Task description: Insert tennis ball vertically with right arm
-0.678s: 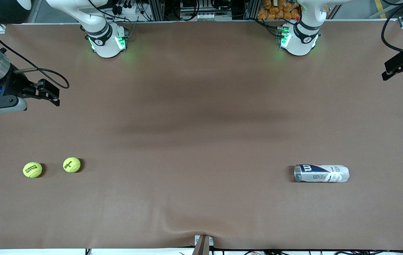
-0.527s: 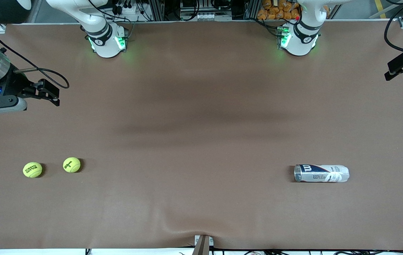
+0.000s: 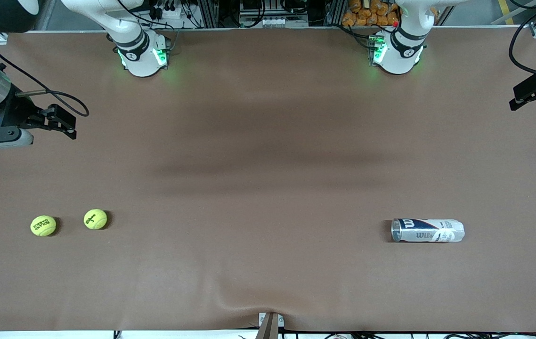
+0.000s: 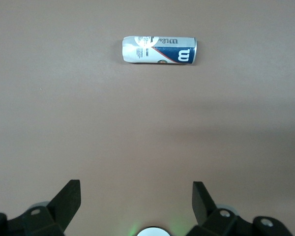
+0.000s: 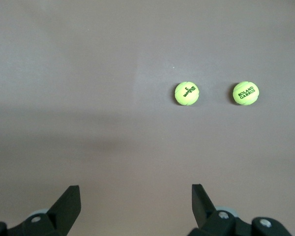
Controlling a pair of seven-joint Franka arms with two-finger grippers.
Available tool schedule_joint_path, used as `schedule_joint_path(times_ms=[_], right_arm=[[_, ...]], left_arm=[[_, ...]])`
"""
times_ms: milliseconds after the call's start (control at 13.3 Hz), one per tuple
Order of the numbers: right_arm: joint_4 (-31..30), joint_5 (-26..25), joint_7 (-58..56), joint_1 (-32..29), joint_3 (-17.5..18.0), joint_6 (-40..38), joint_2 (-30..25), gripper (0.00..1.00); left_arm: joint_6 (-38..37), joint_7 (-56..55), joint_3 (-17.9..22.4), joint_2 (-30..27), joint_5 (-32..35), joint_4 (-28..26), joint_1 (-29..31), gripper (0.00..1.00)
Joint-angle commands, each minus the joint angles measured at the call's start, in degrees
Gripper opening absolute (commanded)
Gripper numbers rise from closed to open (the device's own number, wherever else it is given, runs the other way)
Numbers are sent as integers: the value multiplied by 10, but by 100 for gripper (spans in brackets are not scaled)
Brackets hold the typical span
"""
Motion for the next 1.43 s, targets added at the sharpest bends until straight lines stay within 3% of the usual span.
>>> schedule_joint_path(times_ms=[0, 151, 452, 753, 1130, 1356], right_arm=[[-25, -3, 2, -8, -2, 6, -22, 100], [-25, -3, 2, -11, -2, 3, -22, 100], [-26, -3, -5, -22, -2, -1, -23, 100], [-29, -2, -5, -34, 3, -12, -40, 100], [-39, -2, -5, -30, 5, 2, -31, 100], [-88, -2, -6, -30, 14, 60, -29, 100]], left_arm=[[-1, 8, -1, 7, 1, 10, 3, 100], [-2, 15, -2, 17, 12, 8, -2, 100], [4, 186, -8, 77, 73, 10, -8, 100], [74, 400, -6, 157, 101, 10, -5, 100], [139, 476, -8, 248, 214, 10, -66, 100], [216, 529, -7, 308, 261, 10, -84, 100]])
